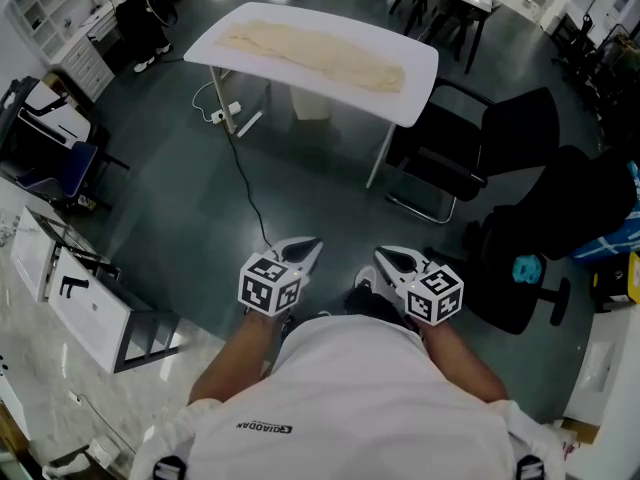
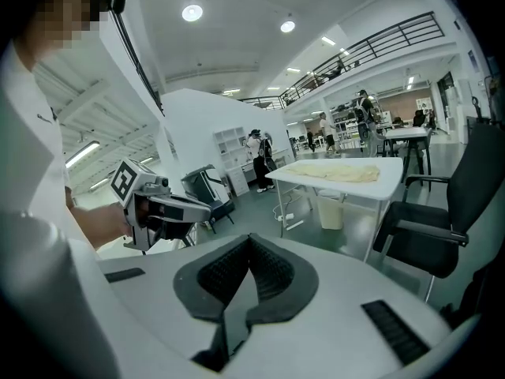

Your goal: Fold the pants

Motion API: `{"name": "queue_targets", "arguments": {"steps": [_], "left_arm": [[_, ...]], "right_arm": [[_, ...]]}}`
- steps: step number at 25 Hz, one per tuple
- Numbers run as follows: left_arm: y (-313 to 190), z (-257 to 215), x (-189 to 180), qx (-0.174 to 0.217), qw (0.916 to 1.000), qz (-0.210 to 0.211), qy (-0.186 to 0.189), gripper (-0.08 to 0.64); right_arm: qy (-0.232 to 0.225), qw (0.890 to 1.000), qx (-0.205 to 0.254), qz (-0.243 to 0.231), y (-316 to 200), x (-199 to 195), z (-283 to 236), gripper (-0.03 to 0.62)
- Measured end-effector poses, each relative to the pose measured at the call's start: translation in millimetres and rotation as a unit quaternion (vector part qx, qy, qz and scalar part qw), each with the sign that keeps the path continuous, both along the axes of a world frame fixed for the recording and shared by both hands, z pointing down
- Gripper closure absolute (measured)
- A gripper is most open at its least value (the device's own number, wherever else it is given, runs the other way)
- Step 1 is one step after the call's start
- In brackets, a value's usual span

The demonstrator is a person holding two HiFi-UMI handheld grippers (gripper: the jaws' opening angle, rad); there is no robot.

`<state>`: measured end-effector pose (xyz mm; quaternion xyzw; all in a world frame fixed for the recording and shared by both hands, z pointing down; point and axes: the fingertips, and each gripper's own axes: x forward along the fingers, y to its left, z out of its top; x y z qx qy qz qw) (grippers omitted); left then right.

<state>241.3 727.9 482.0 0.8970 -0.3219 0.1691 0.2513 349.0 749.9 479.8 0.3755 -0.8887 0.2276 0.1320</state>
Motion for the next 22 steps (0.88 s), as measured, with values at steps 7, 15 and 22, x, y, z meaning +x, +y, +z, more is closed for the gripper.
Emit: {"name": "queue_targets", "arguments": {"steps": [7, 15, 22], "left_arm": [[-27.9, 5.7, 10.7, -0.007, 0.9999, -0.006, 0.003, 0.532], [-91.4, 4.4, 7.0, -0.016, 0.9994, -0.023, -0.022, 0.532], [-169.4, -9.2, 21.7, -0.008, 0.9993, -0.021, -0.032, 0.531]], "right_arm": [[-0.016, 1.000, -0.009, 0.005, -34.3, 11.5, 10.9, 0.574], [-0.044, 0.999, -0.005, -0.004, -123.5, 10.0, 7.1, 0.574], [-0.058, 0.998, 0.004, 0.002, -204.9, 24.5, -2.6, 0.574]]}}
